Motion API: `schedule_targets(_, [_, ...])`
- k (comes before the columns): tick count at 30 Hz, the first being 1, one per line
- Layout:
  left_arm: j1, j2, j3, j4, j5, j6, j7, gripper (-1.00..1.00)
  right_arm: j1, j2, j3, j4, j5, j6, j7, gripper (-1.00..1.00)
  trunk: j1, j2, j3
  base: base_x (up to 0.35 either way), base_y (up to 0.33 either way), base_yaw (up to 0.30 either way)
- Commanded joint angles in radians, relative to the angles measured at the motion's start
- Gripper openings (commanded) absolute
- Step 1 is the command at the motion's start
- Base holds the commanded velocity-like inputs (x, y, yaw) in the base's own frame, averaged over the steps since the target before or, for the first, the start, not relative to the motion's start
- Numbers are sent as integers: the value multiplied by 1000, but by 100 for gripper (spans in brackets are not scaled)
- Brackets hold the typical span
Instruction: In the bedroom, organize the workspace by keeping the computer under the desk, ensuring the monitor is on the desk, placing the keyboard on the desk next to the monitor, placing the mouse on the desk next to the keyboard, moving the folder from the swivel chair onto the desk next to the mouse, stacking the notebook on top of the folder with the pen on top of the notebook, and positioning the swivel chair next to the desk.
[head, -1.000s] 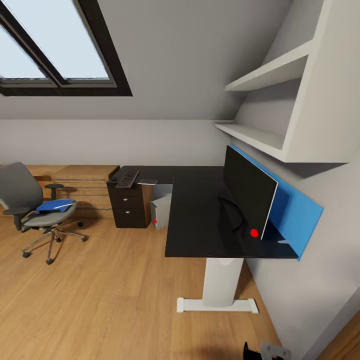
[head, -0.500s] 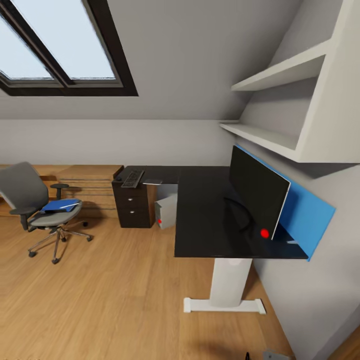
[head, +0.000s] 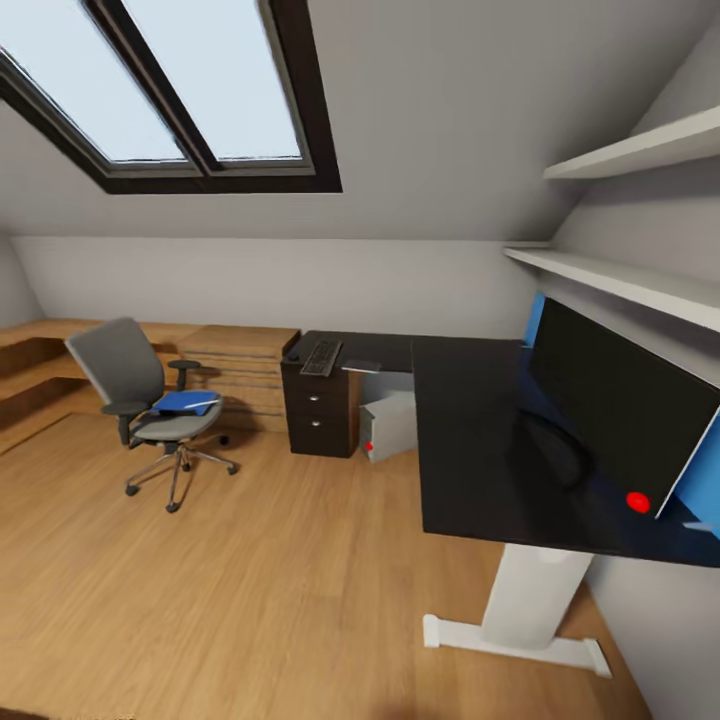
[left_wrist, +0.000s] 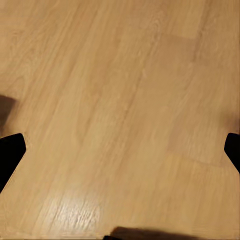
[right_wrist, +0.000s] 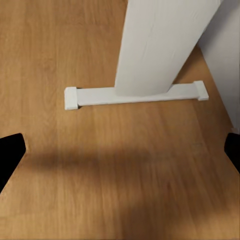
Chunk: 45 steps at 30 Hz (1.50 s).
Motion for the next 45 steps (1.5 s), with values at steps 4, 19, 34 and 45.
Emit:
schedule_targets(4, [-1,1,-10,35,11,-5,4,100,0,1,-6,2,5,-7,-1,100,1,-1,-1,225,275,273])
schedule_targets(19, [-1,5,-6,48,31,-19,3,100,0,1,-2,3,6,-8,-1,100,1,-1,-5,308,146,217])
schedule_targets(34, [-1,7,-6,48,69,-26,3,100,0,1,35,4,8,-8,0,100,1,-1,-5,329,93,9])
schedule_targets(45, [-1,9,-6,48,69,-39,4,100,0,-3,68,6,9,-8,2,100,1,-1,-5,253,139,-173])
